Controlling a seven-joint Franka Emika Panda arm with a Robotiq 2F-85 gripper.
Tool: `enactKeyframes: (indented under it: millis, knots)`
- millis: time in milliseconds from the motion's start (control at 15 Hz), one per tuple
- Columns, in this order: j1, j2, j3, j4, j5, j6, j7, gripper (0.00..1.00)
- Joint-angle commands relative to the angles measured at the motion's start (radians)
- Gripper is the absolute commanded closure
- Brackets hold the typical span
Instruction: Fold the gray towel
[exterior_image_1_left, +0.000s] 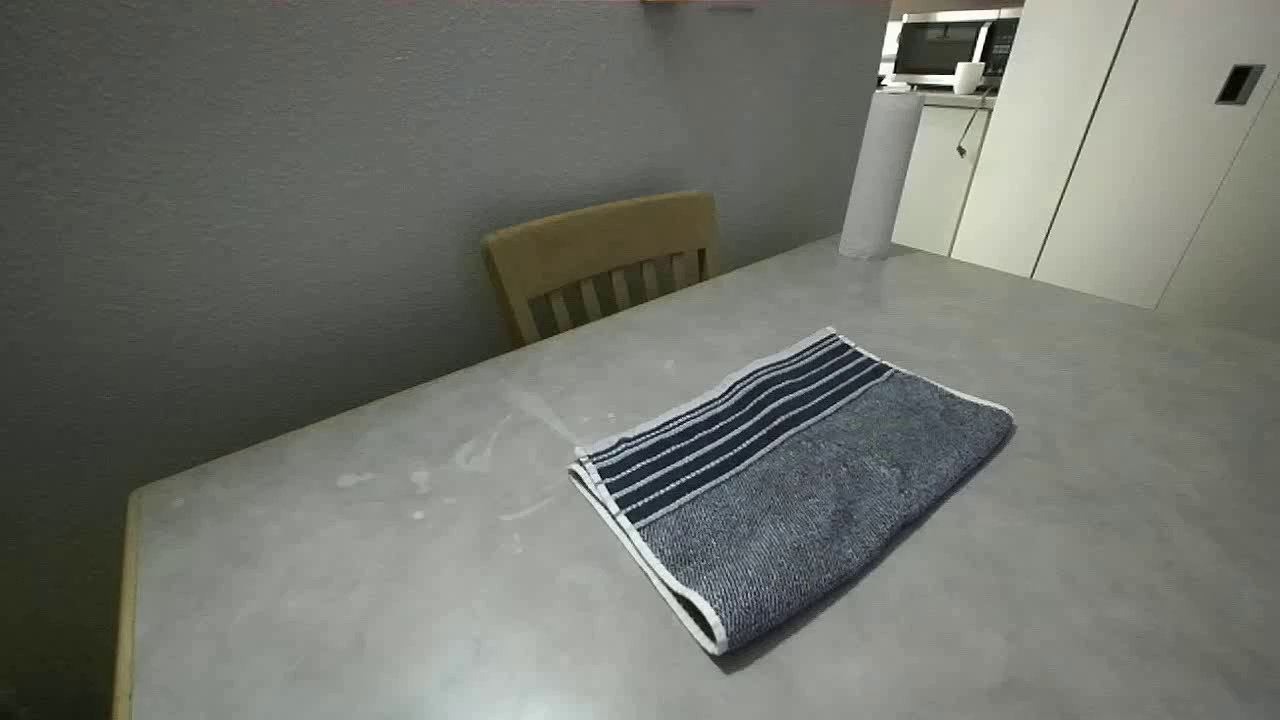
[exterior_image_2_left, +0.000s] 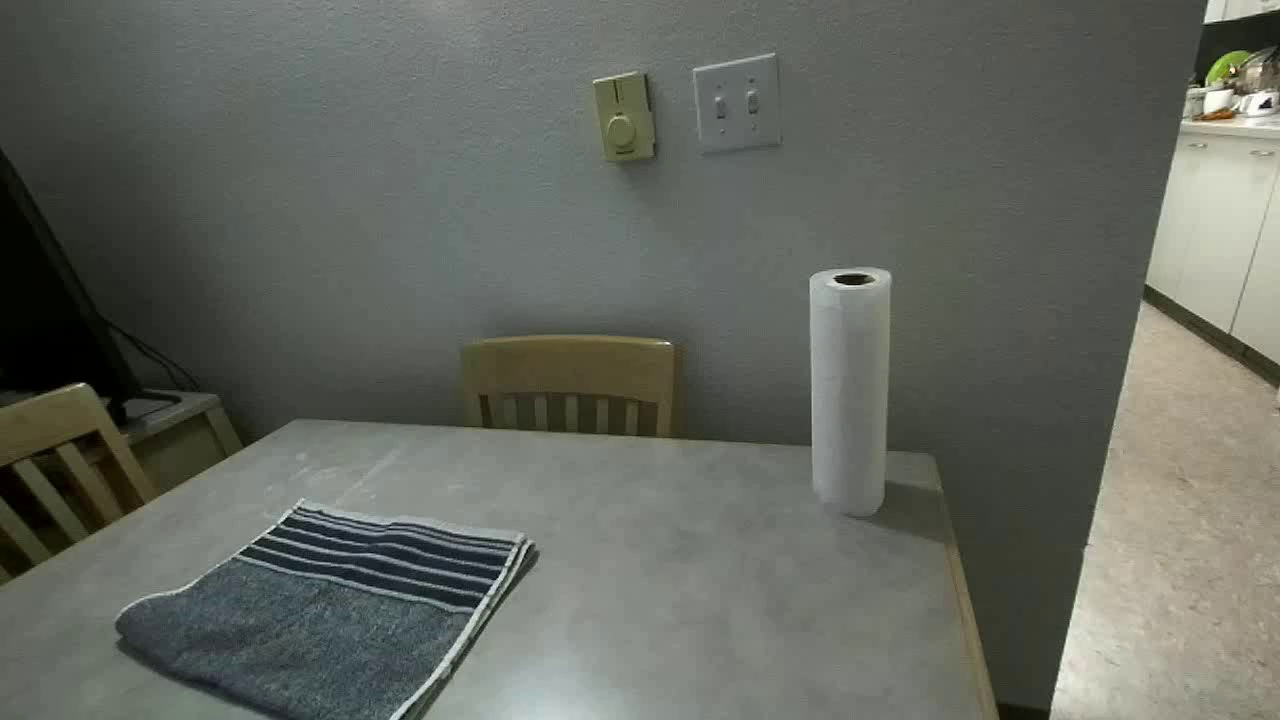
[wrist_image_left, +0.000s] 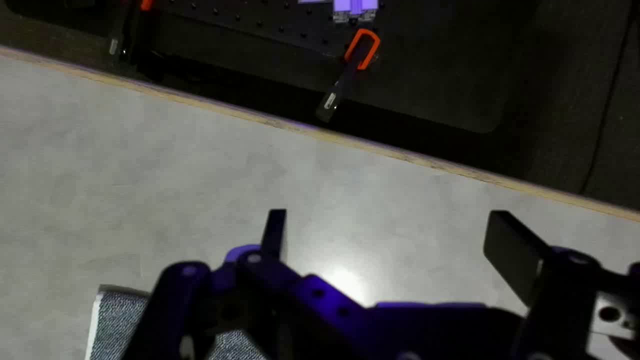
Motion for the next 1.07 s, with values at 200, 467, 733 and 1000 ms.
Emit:
enactKeyframes:
  millis: [200, 467, 733, 1000]
  knots:
    - [0.002, 0.000, -0.003, 0.002, -0.002, -0.003, 0.001, 0.00]
    - [-0.009, 0.024, -0.015, 0.004, -0.004, 0.008, -0.006, 0.00]
    - [-0.021, 0.050, -0.011, 0.009, -0.024, 0.028, 0.001, 0.00]
    - [-0.037, 0.085, -0.007, 0.007, -0.043, 0.062, 0.028, 0.00]
